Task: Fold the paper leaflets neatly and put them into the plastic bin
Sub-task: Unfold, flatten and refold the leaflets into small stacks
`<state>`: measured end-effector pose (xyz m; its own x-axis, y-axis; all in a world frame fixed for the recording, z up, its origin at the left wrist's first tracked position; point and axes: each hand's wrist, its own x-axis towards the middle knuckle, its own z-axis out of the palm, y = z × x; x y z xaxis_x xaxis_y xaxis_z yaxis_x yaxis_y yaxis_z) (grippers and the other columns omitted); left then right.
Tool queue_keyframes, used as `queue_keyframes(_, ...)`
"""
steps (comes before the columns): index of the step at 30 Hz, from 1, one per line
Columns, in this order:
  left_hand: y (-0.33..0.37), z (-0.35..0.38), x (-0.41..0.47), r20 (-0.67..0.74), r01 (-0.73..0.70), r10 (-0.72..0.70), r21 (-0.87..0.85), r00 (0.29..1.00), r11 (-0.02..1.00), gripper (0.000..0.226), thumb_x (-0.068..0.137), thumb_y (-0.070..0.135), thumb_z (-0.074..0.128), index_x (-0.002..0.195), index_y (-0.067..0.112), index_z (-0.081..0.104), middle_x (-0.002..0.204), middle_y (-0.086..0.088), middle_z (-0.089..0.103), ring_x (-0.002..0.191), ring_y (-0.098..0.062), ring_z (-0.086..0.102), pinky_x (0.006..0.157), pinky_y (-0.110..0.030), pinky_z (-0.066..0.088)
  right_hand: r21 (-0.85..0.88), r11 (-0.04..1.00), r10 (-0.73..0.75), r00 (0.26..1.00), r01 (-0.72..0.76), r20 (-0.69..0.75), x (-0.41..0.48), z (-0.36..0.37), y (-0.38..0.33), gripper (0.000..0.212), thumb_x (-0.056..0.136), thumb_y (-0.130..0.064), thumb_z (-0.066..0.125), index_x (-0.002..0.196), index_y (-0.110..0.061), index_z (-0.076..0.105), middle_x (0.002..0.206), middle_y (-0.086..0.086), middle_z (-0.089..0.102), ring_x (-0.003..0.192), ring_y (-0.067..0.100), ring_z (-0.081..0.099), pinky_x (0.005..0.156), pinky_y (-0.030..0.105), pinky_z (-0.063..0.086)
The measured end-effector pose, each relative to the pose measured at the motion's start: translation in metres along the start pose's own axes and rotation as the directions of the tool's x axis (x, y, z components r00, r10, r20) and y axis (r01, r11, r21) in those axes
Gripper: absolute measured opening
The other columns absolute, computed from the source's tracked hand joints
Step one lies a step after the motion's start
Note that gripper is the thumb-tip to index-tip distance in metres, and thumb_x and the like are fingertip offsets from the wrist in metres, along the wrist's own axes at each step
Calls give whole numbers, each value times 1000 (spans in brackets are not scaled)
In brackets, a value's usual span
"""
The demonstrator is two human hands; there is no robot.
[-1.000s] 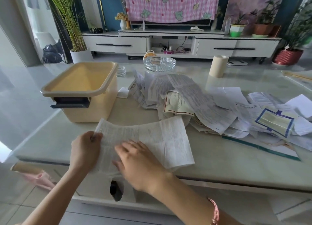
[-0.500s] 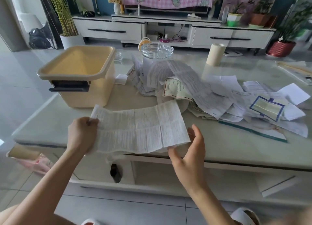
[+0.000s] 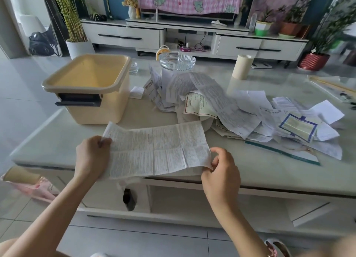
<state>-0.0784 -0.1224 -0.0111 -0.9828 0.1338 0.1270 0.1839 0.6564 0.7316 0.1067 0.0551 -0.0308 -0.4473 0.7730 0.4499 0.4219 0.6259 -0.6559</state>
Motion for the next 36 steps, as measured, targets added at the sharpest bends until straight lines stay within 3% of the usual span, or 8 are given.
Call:
queue_keyframes(3,-1,-4,-2,5,8,-8,6,1000,1000,39,95,16,48,66,-10,49,56,-12,41,53,-24,32,50,-32,24,-175,974,-139,989,146,50,1,-1,1,64,41,20,66,99,-5,64,83,10,58,67,30,58,56,31,47)
queue_keyframes(6,-3,-8,-3,27,18,-19,15,999,1000,38,95,16,48,69,-10,51,57,-12,40,53,-23,31,50,-32,22,-342,847,-300,897,407,324,3,-10,-5,81,44,18,64,122,-2,56,126,24,50,115,34,44,93,42,46)
queue_keyframes(9,-5,-8,-1,35,14,-15,20,999,1000,38,95,17,48,73,-14,53,59,-13,43,54,-23,33,50,-32,23,-117,885,-225,633,451,741,16,-42,-28,80,76,6,46,148,-13,17,157,6,-5,144,20,-11,115,28,-3)
queue_keyframes(11,-6,-7,0,40,21,-22,26,999,999,39,96,18,48,72,-12,52,59,-13,43,54,-24,33,50,-32,24,60,956,-215,544,288,811,28,-48,-47,72,86,0,39,150,-19,13,157,-8,3,144,6,-2,109,13,0)
queue_keyframes(14,-7,-7,-1,40,26,-27,24,999,999,39,95,19,47,75,-14,53,61,-14,44,55,-24,35,51,-32,24,163,925,-345,575,344,742,34,-14,-71,57,95,-8,35,149,-13,19,156,-3,18,143,7,13,111,15,9)
queue_keyframes(19,-11,-8,1,26,12,-13,42,1000,999,39,95,18,49,74,-15,52,61,-16,45,54,-24,34,50,-32,23,-92,806,-269,500,585,823,26,42,-52,60,101,-41,20,150,-10,3,158,7,-5,145,16,-7,117,30,-7)
queue_keyframes(27,-15,-7,1,21,-5,4,41,1000,999,40,95,19,49,75,-15,53,63,-18,47,57,-25,37,52,-33,23,-216,821,-159,574,529,803,36,24,-18,100,65,-69,-13,148,-14,-10,156,2,-18,143,13,-18,114,29,-16)
queue_keyframes(36,-15,-7,2,36,30,-30,1,999,1000,35,94,20,50,66,-2,48,59,-14,40,56,-24,33,51,-33,21,-279,844,-119,666,459,736,46,13,9,96,73,-72,-7,148,-13,-10,156,3,-19,142,13,-20,115,35,-17)
